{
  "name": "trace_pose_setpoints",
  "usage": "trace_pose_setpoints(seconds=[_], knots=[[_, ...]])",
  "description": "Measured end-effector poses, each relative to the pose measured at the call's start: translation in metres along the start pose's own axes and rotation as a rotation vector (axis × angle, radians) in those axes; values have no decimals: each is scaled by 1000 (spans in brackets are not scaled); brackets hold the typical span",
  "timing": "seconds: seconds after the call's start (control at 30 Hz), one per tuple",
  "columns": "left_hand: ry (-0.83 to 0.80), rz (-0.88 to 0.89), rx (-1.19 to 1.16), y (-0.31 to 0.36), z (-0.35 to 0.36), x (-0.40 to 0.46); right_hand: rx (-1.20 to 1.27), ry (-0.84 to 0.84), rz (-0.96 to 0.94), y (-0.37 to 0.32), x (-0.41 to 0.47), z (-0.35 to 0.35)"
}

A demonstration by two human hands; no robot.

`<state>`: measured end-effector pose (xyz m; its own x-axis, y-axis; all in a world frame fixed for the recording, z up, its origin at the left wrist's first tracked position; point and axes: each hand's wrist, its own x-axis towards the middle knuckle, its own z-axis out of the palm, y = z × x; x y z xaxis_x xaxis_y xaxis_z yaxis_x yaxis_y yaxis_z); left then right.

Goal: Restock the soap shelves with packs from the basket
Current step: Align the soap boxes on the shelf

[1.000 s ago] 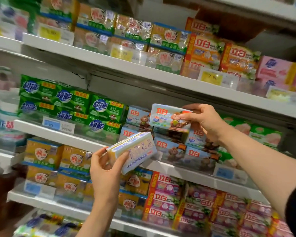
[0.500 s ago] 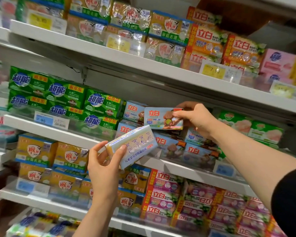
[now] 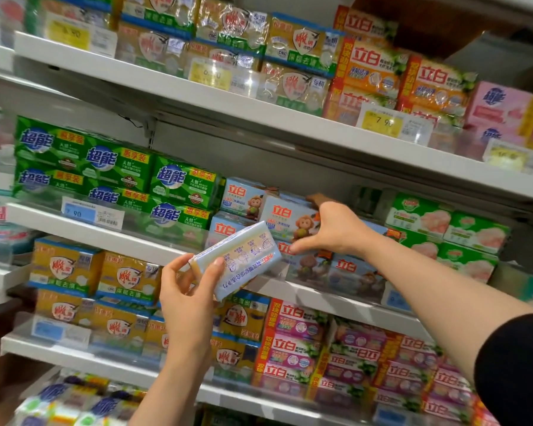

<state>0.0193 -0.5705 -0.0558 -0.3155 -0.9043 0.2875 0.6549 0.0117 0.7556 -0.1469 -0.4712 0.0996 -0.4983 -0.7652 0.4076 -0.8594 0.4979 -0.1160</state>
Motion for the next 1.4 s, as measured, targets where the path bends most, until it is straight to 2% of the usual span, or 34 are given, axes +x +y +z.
trace_pose_setpoints(seconds=[0.1,0.17,0.3,0.43,0.57,0.7,0.8,0.93,1.07,1.17,1.33,1.4], knots=[[4,-14,-4,0,0,1,-263,58,10,0,-1,1],[2,-19,-10,1,0,0,-309,100,-11,1,-1,-4],[-5,-22,-10,3,0,1,-77,195,-9,5,5,-20],[-11,-28,-29,3,-1,3,14,48,-19,18,10,-32],[-37,-78,-83,2,-3,7,93,-3,-30,31,8,-39],[-140,-101,-78,4,-6,9,72,-80,-16,35,9,-42],[-228,-102,-52,4,-6,9,-23,-73,-3,38,10,-39],[-276,-84,-32,2,-4,7,-192,20,14,37,8,-26],[-254,-87,-97,4,2,2,-218,71,5,38,3,-17],[-170,-183,-189,11,5,2,-240,95,0,37,0,-15],[-43,-236,26,33,5,14,-215,76,42,40,2,-11],[-42,-259,97,46,6,22,-228,69,65,39,3,-11]])
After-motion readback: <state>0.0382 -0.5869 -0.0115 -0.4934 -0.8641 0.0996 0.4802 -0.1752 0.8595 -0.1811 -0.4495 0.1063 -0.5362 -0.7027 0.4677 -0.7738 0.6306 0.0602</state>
